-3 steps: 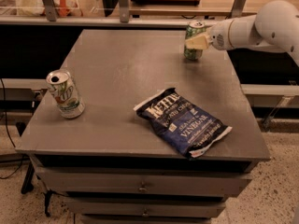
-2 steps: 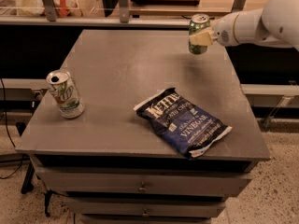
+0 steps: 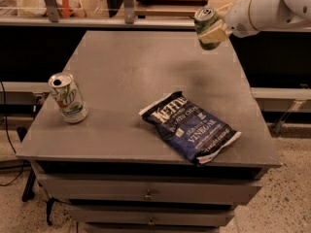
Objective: Knock green can over
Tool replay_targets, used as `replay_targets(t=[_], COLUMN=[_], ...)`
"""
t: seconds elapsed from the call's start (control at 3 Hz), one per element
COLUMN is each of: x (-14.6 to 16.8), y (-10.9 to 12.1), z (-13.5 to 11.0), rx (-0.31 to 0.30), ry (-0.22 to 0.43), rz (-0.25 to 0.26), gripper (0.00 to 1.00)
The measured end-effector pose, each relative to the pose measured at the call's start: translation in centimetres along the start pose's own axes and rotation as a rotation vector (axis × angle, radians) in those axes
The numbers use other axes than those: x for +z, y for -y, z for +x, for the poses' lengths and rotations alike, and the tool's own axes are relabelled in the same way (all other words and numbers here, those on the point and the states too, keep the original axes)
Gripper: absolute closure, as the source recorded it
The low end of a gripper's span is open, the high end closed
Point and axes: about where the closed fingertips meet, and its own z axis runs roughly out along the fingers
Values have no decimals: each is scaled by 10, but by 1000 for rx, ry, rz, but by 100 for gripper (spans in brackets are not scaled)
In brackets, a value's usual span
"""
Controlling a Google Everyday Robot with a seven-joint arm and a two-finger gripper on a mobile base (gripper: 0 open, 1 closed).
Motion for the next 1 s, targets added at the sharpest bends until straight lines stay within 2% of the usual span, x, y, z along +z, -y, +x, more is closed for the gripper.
replay_targets(t=[0.33,0.67,1.0], x=[-2,1,7], y=[-23,-47,-67], z=[-13,-14,-6], rx=[-258,-456,-639], ry=[-90,-187,-313], rz=[-96,-209,-332], gripper=[100,100,100])
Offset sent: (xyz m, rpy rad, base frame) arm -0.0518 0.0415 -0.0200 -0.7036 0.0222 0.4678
